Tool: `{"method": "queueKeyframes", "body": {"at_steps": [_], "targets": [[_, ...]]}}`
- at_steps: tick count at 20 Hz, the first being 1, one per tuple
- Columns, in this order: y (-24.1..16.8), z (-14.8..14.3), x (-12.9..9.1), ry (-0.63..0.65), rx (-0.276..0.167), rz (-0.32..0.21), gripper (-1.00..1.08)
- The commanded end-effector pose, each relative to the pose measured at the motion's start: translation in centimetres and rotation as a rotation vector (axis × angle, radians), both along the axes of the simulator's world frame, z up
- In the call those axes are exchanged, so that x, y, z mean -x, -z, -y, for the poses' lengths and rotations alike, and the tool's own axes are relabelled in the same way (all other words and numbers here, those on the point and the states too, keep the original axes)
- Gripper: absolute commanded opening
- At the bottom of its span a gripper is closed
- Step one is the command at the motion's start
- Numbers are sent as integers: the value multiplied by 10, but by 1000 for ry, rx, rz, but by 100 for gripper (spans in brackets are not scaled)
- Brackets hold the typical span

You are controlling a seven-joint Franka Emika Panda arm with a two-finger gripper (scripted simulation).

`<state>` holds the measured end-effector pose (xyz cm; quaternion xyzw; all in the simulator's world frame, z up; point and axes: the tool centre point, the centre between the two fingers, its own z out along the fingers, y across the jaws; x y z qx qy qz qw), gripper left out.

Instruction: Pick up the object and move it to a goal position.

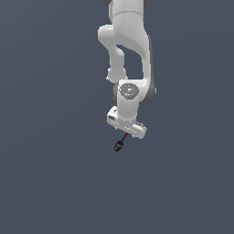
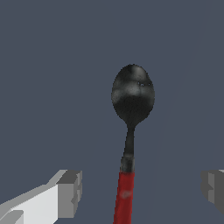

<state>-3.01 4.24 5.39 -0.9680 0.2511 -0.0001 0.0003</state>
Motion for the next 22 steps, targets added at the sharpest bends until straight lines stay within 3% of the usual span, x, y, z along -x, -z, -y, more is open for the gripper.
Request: {"method": "queueKeyframes", "body": {"at_steps": [1,12,13,22], "targets": [[9,0,1,1,0,-1,100],[43,0,1,4,0,0,100],[43,0,1,4,0,0,-100],[43,0,1,4,0,0,-100]]}}
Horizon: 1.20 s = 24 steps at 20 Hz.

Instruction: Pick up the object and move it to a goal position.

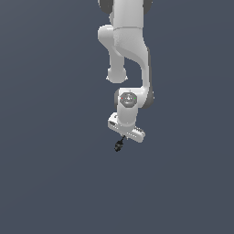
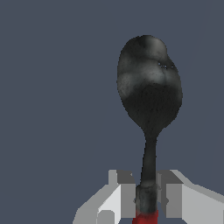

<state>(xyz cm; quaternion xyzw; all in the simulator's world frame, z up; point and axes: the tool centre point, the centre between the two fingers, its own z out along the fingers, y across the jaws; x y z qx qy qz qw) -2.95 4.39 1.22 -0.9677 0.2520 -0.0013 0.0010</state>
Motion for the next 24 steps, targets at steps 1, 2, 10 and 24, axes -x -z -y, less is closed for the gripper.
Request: {"method": "queueKeyframes", "body": {"at_steps": [1,2,10,24], "targets": [[1,1,1,1,1,-2,-100],[1,1,1,1,1,-2,-100],[-12,10,-16,1,1,-2,-100],[-68,46,-89,1,1,-3,-100]]}}
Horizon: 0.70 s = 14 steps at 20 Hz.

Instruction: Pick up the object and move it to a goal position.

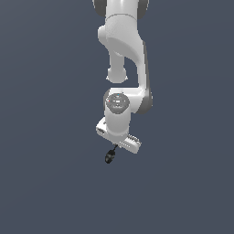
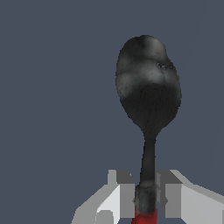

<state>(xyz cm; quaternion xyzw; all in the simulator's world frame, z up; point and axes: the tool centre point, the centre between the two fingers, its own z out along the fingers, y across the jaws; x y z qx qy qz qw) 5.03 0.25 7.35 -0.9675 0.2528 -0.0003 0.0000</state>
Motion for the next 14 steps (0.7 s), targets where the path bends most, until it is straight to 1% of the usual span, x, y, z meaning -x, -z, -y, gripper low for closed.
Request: {"method": "queueKeyframes", "body": {"at_steps": [1,8,14], "targets": [[-11,7,-14,0,0,0,-100],[-36,23,-49,0,0,0,-100],[-49,31,-68,0,0,0,-100]]}}
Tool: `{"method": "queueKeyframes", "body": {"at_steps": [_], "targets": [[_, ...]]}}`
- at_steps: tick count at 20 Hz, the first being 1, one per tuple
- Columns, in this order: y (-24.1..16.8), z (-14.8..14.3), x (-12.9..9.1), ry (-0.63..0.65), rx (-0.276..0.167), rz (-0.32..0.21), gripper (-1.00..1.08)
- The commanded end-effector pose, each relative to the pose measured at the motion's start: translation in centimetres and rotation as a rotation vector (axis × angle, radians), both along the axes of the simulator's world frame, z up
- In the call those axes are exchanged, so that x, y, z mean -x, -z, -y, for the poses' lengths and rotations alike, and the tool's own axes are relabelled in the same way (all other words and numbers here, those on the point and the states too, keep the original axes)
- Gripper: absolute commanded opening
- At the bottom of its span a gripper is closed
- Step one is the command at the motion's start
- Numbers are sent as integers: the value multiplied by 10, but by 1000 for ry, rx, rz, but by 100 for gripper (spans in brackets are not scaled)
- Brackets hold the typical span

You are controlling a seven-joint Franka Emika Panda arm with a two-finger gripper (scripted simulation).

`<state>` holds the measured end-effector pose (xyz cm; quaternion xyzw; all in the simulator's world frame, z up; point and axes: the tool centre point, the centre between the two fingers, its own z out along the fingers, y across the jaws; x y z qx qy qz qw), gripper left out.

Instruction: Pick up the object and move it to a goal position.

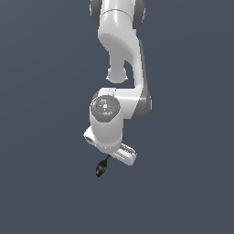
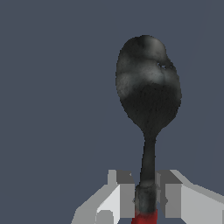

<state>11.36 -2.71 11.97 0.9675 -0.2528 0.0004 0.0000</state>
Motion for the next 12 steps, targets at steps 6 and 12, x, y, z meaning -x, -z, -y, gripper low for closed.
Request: {"method": "queueKeyframes", "body": {"at_steps": [6,12], "targets": [[-9,6,-15,0,0,-1,-100],[-11,7,-18,0,0,-1,-100]]}}
